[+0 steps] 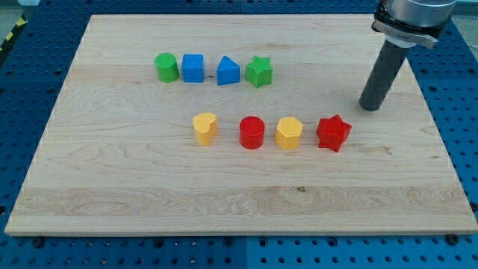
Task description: Place the red star diagonally to yellow hexagon
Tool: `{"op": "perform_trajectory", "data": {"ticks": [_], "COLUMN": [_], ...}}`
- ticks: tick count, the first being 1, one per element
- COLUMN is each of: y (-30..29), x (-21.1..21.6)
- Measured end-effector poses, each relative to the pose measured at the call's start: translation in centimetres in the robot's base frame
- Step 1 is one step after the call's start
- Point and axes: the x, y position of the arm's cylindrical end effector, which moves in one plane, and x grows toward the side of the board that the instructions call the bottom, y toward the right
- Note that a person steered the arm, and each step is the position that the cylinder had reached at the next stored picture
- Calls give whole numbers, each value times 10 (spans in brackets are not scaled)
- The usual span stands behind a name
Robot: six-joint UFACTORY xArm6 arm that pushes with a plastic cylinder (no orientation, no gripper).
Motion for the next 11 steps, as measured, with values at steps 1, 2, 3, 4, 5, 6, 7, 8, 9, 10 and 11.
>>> {"op": "perform_trajectory", "data": {"ticks": [1,2,3,4,5,6,7,8,9,10,11], "y": [0,-36,-102,-95,-66,-64,-65,-78,-91,-89,-88], "x": [0,1,13,32,45,69,89,109,125,128,114]}}
